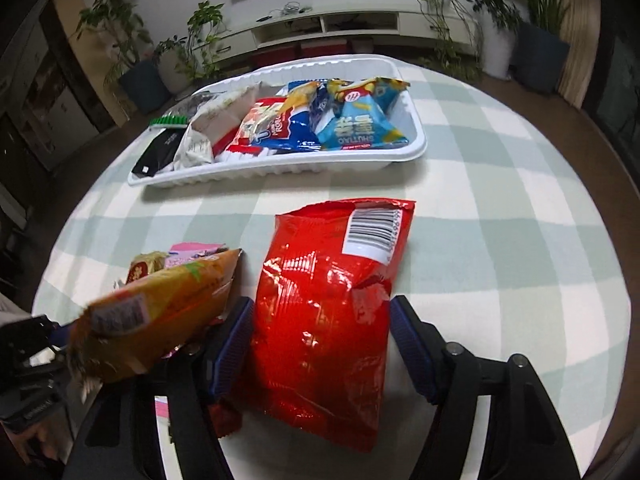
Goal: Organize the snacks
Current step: 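Grasp the pink wrapped bar with the left gripper while the right gripper grasps the red chip bag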
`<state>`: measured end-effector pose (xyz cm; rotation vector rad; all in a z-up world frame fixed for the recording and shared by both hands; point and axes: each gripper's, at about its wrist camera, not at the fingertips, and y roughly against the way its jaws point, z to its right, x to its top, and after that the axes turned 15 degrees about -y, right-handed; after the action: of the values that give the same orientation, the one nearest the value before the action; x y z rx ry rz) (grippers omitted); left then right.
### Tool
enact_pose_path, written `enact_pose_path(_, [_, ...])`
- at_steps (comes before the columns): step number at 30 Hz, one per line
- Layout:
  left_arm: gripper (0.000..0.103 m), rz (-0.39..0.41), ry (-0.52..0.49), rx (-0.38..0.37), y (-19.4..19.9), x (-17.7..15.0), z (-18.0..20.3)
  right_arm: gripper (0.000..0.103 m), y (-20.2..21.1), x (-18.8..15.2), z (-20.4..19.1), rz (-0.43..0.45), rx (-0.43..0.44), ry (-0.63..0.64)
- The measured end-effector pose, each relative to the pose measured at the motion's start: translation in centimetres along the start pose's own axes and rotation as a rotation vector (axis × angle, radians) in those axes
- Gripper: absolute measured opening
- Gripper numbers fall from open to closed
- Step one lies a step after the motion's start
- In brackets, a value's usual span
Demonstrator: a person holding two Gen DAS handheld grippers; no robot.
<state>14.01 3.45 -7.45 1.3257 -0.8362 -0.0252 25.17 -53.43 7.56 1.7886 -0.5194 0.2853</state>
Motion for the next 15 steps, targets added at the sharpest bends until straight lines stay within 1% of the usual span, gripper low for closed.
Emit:
enact_pose_path(2, [0.022,0.001,-0.002,0.004,0.0,0.0,0.1,0.059,0.2,-0.2,0.2,0.006,-0.009,0.012])
enact_pose_path(3, [0.022,0.002,-0.002,0.005,0.0,0.0,0.1,0.056,0.3,-0.3,0.4,0.009,-0.011,0.012])
enact_pose_path(5, [0.022,0.004,0.001,0.005,0.0,0.0,0.1,0.041,0.5,-0.2,0.9,0.012,-0.017,0.005])
enact_pose_path(8, [0.022,0.007,0.006,0.0,0.1,-0.2,0.0,0.038,0.9,-0.4,1.6,0.005,0.003,-0.009])
enact_pose_path(12, [0.022,0.013,0.015,-0.006,0.3,-0.4,0.0,0.036,1.3,-0.9,1.9,0.005,0.008,-0.015])
enact_pose_path(15, [0.022,0.023,0.03,-0.022,0.5,-0.7,-0.2,0.035,2.0,-1.2,2.4,0.01,0.021,-0.042])
